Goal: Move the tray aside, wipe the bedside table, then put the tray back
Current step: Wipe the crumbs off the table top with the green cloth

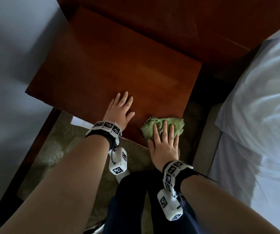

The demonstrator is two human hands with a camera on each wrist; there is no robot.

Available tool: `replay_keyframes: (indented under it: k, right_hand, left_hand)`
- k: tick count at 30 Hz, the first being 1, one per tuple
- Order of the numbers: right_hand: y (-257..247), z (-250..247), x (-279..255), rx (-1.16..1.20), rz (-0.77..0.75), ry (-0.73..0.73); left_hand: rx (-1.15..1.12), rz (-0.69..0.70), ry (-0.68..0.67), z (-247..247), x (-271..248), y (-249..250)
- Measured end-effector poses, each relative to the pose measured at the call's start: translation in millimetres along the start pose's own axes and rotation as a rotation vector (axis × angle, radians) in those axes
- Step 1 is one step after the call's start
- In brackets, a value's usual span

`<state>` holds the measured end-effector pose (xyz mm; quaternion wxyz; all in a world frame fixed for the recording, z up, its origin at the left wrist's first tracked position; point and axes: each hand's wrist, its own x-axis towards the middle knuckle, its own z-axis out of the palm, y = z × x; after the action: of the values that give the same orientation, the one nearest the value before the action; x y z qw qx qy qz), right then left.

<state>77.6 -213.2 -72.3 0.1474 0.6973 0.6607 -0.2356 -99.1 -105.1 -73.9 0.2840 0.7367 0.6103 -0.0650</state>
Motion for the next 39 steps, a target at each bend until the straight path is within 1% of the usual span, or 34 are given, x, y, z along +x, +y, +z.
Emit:
replay_keyframes:
  k: [4,10,14,17,19,20,22,23,26,28,30,31,33,35,37,39]
  right_hand:
    - [-27.8,2.4,-6.2,0.113,0.122,0.025]
    - [-63.9,-10.5,0.8,0.278,0.338,-0.110]
    - [-92.8,-26.9,13.4,0.470,0.463,-0.192]
    - [-105.0,-43.7,25.3,0.578,0.487,-0.285]
    - [-109.6,-51.6,33.7,0.594,0.445,-0.358]
    - [-112.2,-54.9,36.7,0.572,0.383,-0.376]
    - [-116.6,-62.1,41.4,0.546,0.247,-0.370]
    - [-117.1,-65.9,42.5,0.569,0.220,-0.375]
    - [-110.9,-71.6,48.0,0.649,0.220,-0.398]
    - [-100.0,-72.0,46.7,0.765,0.272,-0.409]
    - [-85.6,-72.2,39.4,0.858,0.273,-0.323]
    - [-78.4,-76.3,34.2,0.822,0.233,-0.262]
    - [-61.4,-83.0,29.0,0.657,0.136,-0.147]
    - [-43.3,-86.5,32.1,0.473,0.014,-0.074]
    - [-26.9,-86.0,38.4,0.340,-0.129,-0.103]
    - [-13.6,-85.2,43.3,0.235,-0.240,-0.196]
  left_hand:
    - [-0.031,0.045,-0.003,-2.1,-1.2,-6.0]
    - [-0.068,0.098,-0.052,-15.3,-5.2,-20.5]
    - [-0.078,0.054,-0.044,-23.2,-6.6,-30.6]
    - [-0.102,0.017,-0.048,-28.1,-7.7,-36.2]
    - [-0.116,0.009,-0.057,-29.3,-8.5,-37.3]
    - [-0.121,0.004,-0.059,-29.8,-8.8,-37.5]
    - [-0.126,-0.009,-0.066,-31.7,-9.2,-36.6]
    - [-0.125,-0.016,-0.073,-32.4,-9.5,-35.5]
    - [-0.115,-0.033,-0.066,-32.4,-11.2,-32.1]
    - [-0.124,-0.054,-0.062,-31.2,-12.2,-30.4]
    - [-0.172,-0.082,-0.052,-33.0,-13.4,-27.5]
    - [-0.209,-0.094,-0.052,-35.6,-14.7,-25.0]
    - [-0.272,-0.083,-0.076,-40.5,-19.0,-18.1]
    - [-0.231,0.006,-0.080,-42.2,-22.7,-10.6]
    - [-0.115,0.138,-0.065,-39.2,-23.9,-3.9]
    - [-0.011,0.231,-0.073,-33.3,-22.3,2.5]
